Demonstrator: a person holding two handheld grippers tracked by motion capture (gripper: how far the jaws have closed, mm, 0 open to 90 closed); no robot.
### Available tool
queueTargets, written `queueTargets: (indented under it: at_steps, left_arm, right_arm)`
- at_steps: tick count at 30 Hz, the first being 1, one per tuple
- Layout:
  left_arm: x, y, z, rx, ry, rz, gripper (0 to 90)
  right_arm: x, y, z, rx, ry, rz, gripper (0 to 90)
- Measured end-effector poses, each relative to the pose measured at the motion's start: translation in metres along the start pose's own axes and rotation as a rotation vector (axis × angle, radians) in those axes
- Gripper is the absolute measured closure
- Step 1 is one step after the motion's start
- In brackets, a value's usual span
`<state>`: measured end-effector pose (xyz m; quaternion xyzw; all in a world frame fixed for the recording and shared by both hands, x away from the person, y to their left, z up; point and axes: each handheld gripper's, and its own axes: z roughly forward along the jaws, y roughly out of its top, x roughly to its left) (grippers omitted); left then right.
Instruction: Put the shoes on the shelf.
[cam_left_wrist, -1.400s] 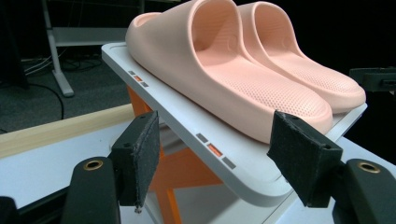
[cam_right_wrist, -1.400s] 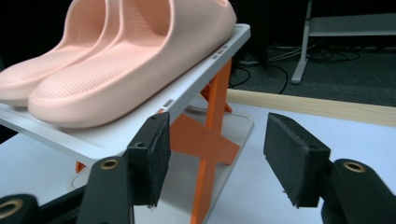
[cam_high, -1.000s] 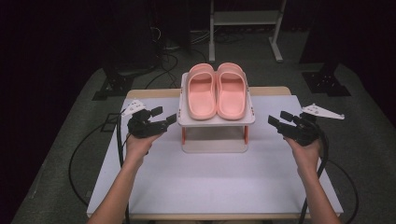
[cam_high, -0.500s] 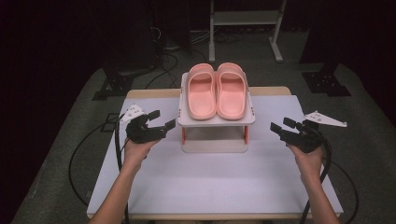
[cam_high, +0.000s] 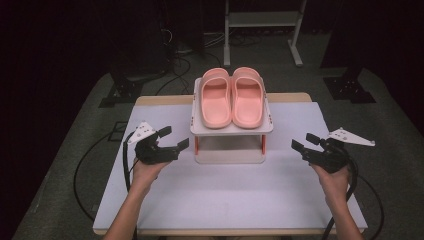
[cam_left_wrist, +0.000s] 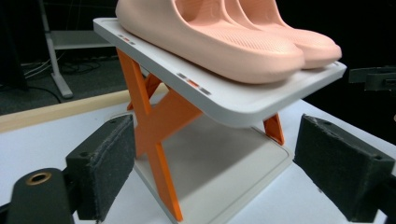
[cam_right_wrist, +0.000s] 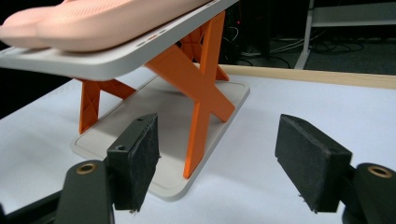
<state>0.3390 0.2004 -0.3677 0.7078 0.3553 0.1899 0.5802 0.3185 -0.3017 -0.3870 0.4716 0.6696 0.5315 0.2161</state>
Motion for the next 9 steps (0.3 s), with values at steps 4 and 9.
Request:
queueTargets:
  at_steps: [4,9]
  left_arm:
    - [-0.006,-0.014,-0.006,0.014,0.007,0.003,9.9]
    - [-0.010,-0.046,-0.014,-0.021,-0.004,-0.061,9.0]
  right_arm:
    - [0.004,-0.009,-0.005,-0.001,0.000,-0.023,26.7]
    - [0.012,-0.032,-0.015,-0.033,0.002,-0.058,22.7]
